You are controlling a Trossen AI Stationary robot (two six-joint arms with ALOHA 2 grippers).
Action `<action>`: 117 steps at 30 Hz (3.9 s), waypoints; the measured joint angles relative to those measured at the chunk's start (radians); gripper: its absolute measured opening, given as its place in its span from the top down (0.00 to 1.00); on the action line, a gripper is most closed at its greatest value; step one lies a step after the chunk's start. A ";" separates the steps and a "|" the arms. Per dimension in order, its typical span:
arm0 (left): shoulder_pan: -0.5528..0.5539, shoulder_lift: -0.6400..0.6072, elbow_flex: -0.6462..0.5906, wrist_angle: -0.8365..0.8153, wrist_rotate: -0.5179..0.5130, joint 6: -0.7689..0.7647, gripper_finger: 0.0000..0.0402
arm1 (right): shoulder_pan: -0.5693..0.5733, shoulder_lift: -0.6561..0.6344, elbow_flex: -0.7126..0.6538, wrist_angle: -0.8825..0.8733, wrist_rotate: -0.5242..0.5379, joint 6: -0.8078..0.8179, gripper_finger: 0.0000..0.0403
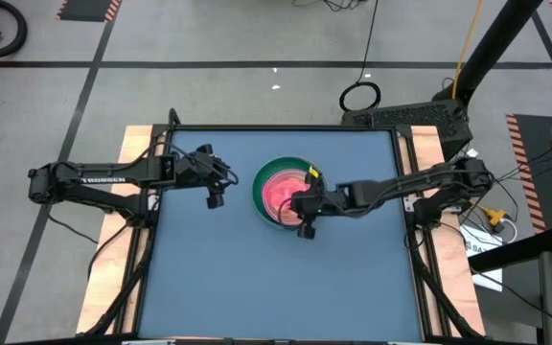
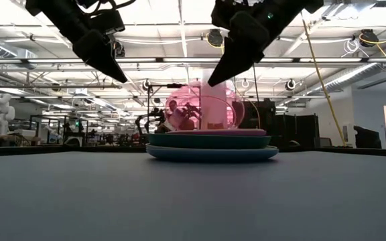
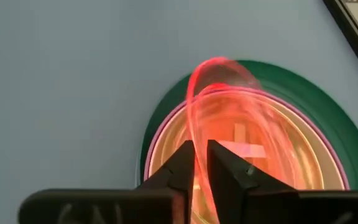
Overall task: Stack plastic plates
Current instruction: Stack the light pink plate on top of the light green plate, then return to Home Position
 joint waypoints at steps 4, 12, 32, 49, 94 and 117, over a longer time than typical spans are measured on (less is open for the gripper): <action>0.000 0.000 0.000 0.000 0.000 -0.021 0.44 | 0.002 0.001 0.000 -0.002 0.001 0.000 0.85; -0.001 0.000 0.000 -0.001 0.000 -0.041 0.44 | 0.002 0.001 0.000 -0.006 0.002 0.000 0.77; -0.127 0.000 0.000 -0.140 0.031 -0.142 0.44 | -0.056 0.243 -0.001 0.243 0.120 -0.139 0.80; -0.320 -0.446 -0.311 0.019 -0.035 -0.228 0.44 | -0.055 -0.208 -0.432 0.542 0.107 -0.288 0.91; -0.265 -0.827 -0.592 0.402 0.095 -0.101 0.44 | -0.050 -1.094 -1.083 0.758 0.103 -0.119 0.92; -0.200 -0.816 -0.764 0.523 -0.090 -0.221 0.44 | -0.050 -1.093 -1.085 0.704 -0.079 -0.180 0.92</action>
